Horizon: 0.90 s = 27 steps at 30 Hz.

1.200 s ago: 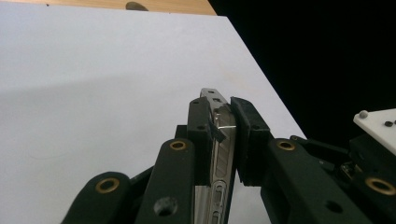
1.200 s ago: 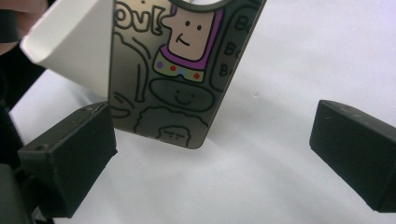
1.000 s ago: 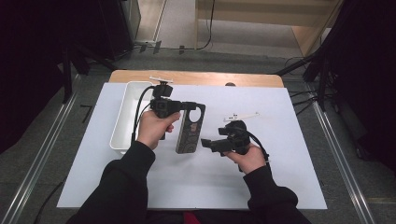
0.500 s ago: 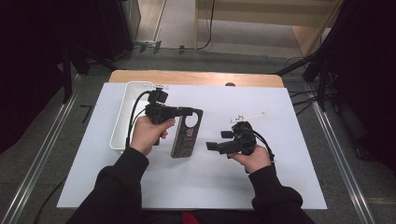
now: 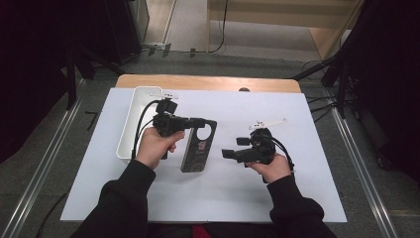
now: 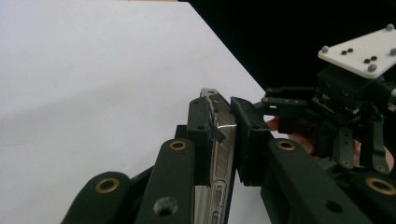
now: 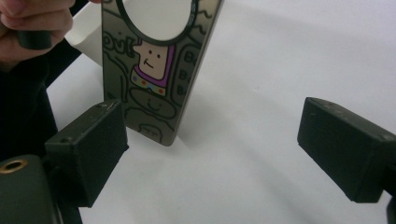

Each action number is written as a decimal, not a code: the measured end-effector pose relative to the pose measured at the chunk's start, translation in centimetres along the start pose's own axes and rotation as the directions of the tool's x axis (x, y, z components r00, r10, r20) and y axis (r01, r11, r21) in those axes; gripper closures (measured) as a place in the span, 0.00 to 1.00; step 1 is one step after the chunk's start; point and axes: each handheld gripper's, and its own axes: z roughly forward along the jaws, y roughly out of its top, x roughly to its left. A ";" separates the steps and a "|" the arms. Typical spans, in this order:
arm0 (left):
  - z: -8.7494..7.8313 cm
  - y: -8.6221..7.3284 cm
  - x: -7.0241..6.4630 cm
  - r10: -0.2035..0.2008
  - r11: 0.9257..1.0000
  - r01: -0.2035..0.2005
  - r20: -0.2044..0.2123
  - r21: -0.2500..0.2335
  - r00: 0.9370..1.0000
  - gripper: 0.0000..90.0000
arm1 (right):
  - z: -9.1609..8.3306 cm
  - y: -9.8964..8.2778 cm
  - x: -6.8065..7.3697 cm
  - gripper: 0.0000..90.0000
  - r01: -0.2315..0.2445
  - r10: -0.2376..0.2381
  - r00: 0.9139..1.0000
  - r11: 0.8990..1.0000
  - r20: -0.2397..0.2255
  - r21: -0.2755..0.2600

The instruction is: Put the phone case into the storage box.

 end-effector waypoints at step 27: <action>0.9 -1.0 -1.5 0.025 1.000 -0.025 0.126 -0.001 0.992 0.87 | -1.7 0.4 -0.2 0.08 -0.001 0.000 1.000 0.996 -0.019 -0.085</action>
